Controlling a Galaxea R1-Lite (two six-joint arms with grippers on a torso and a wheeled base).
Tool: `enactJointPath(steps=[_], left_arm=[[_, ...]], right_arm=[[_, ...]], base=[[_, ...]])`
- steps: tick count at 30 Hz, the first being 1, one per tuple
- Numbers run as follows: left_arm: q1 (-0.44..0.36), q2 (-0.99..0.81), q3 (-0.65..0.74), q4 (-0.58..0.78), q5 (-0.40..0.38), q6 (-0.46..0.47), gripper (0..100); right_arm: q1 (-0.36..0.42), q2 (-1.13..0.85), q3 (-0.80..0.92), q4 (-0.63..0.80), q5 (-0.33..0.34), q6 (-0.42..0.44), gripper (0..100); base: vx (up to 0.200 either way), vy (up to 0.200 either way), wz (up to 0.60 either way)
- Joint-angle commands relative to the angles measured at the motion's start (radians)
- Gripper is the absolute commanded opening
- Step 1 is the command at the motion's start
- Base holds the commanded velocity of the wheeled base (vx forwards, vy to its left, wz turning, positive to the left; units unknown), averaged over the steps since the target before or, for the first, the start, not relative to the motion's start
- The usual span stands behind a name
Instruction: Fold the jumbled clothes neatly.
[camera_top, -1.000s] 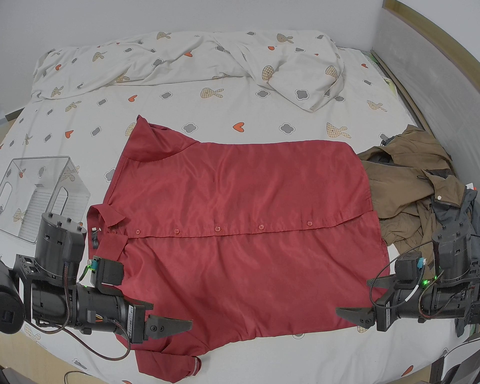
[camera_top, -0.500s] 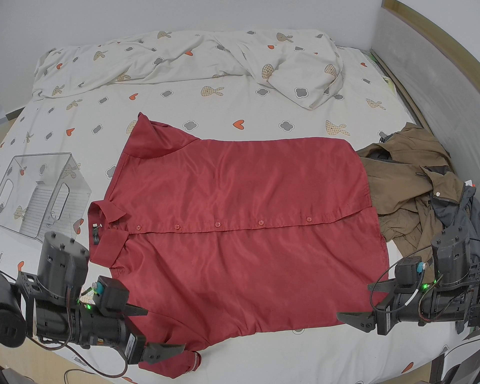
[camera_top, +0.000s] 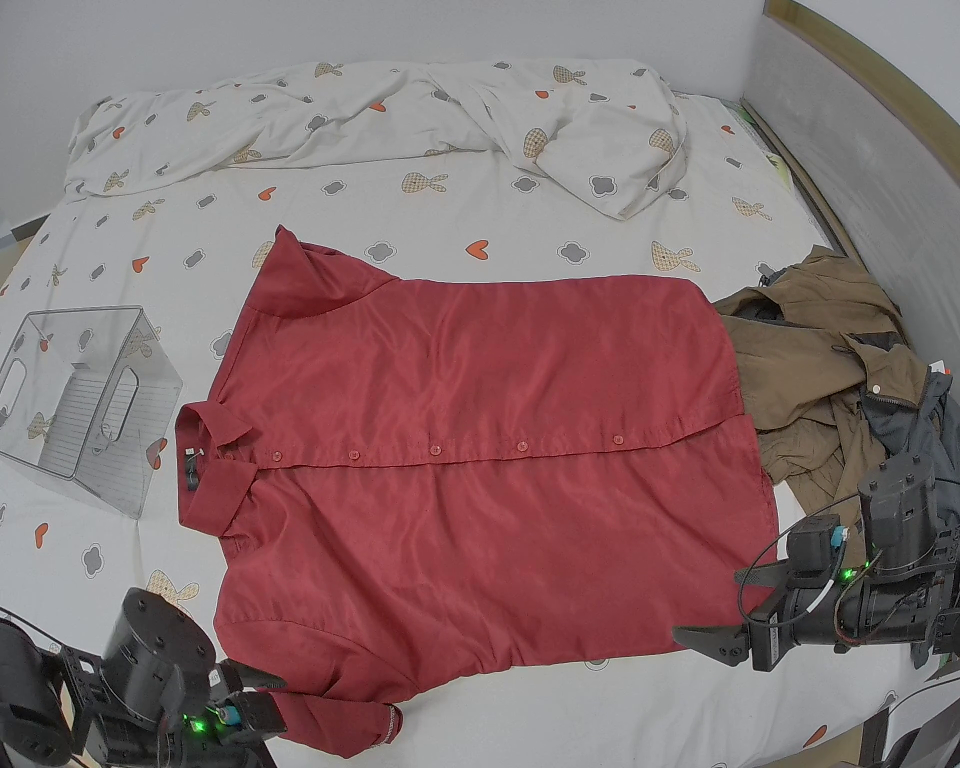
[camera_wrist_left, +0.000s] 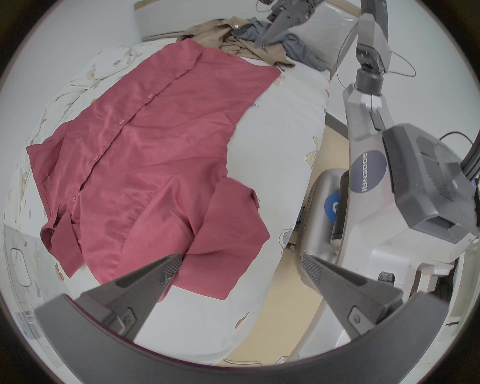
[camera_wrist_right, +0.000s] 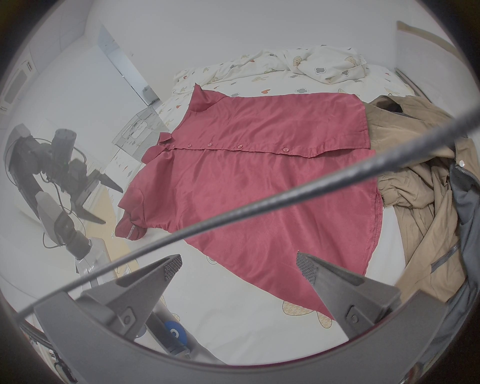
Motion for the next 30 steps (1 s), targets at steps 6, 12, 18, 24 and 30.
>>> enactJointPath(steps=[6, 12, 18, 24, 30], left_arm=[[-0.108, 0.089, 0.039, -0.058, 0.090, 0.003, 100], [-0.121, 0.177, 0.047, -0.087, 0.134, 0.002, 100], [-0.112, 0.227, 0.039, -0.119, 0.177, 0.000, 100], [-0.068, 0.261, 0.032, -0.151, 0.177, 0.003, 100], [-0.045, 0.295, 0.030, -0.184, 0.177, 0.003, 100]], right_arm=[[-0.002, 0.002, -0.001, 0.000, 0.000, 0.000, 100], [-0.004, -0.001, -0.001, 0.000, 0.000, 0.000, 100], [-0.004, -0.008, -0.001, 0.000, 0.000, 0.000, 100], [-0.004, -0.011, -0.001, -0.002, 0.000, 0.000, 100], [-0.004, -0.011, -0.001, 0.000, 0.000, 0.000, 100]], base=[[0.000, 0.000, 0.00], [0.000, 0.000, 0.00], [0.000, 0.000, 0.00], [0.000, 0.000, 0.00], [0.000, 0.000, 0.00]])
